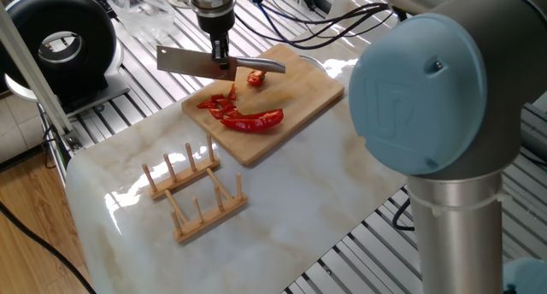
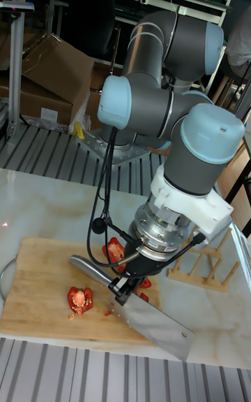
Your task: Chop the chili peppers
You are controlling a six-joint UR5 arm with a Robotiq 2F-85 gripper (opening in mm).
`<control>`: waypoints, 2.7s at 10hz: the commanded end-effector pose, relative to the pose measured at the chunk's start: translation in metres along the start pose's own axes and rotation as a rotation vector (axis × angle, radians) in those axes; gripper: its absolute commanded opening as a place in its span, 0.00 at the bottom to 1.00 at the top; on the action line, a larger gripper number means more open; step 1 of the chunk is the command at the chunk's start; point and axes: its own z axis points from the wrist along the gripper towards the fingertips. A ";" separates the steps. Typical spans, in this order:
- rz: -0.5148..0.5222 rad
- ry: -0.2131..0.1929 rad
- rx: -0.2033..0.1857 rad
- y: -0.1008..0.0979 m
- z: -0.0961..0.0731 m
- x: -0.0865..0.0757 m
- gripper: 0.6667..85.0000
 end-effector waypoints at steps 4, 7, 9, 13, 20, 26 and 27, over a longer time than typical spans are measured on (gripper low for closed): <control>0.006 0.042 0.006 -0.004 0.012 0.005 0.01; 0.006 0.043 -0.009 -0.001 0.016 0.003 0.01; 0.014 0.052 -0.042 0.010 0.017 0.004 0.01; 0.029 0.051 -0.088 0.028 0.011 0.000 0.01; 0.052 0.096 -0.041 0.030 -0.033 0.026 0.01; 0.134 0.115 -0.034 0.030 -0.058 0.062 0.01; 0.166 0.111 -0.025 0.028 -0.057 0.061 0.01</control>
